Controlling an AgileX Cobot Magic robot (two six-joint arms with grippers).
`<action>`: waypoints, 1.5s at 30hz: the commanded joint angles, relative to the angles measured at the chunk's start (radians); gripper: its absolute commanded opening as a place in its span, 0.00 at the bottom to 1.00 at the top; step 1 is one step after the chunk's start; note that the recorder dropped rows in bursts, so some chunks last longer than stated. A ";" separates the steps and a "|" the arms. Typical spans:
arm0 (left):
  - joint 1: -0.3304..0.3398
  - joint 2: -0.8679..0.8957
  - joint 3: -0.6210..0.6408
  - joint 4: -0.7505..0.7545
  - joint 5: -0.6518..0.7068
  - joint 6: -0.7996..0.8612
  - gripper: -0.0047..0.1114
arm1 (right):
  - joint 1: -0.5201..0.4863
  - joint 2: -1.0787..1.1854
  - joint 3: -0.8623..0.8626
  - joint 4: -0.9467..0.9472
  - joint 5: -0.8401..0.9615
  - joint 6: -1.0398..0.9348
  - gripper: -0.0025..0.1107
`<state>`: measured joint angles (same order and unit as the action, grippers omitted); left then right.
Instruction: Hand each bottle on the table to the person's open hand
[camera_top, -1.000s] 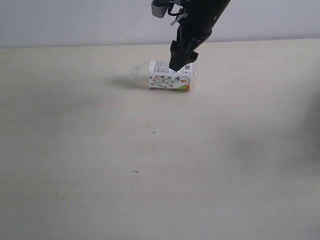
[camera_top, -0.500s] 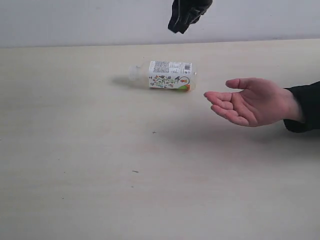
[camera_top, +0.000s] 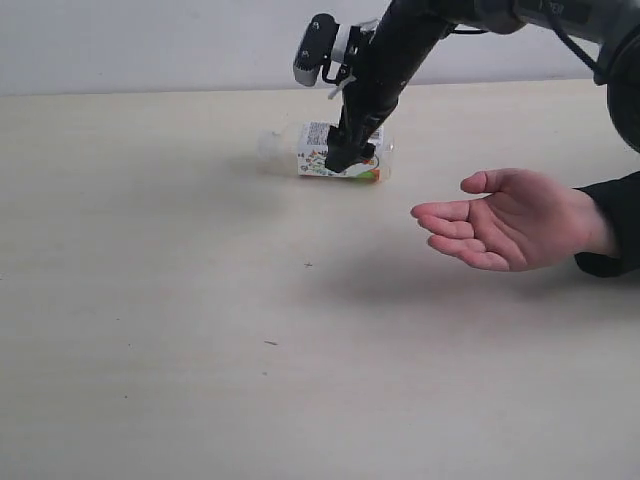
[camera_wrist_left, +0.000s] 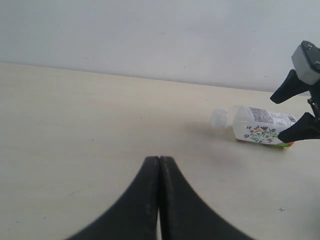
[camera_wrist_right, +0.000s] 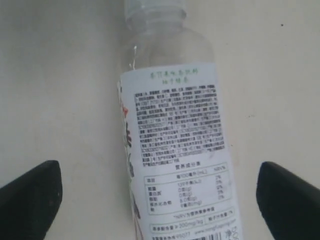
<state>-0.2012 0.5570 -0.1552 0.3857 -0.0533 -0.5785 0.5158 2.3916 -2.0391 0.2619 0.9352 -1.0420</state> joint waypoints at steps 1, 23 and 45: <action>0.002 -0.003 0.003 0.000 -0.001 -0.001 0.04 | -0.003 0.029 -0.005 -0.010 -0.076 -0.011 0.93; 0.002 -0.003 0.003 0.000 -0.001 -0.001 0.04 | -0.003 0.068 -0.005 -0.033 -0.122 -0.003 0.93; 0.002 -0.003 0.003 0.000 -0.001 -0.001 0.04 | -0.003 0.040 -0.005 -0.031 -0.033 0.026 0.02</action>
<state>-0.2012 0.5570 -0.1552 0.3857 -0.0533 -0.5785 0.5158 2.4596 -2.0391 0.2326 0.8509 -1.0407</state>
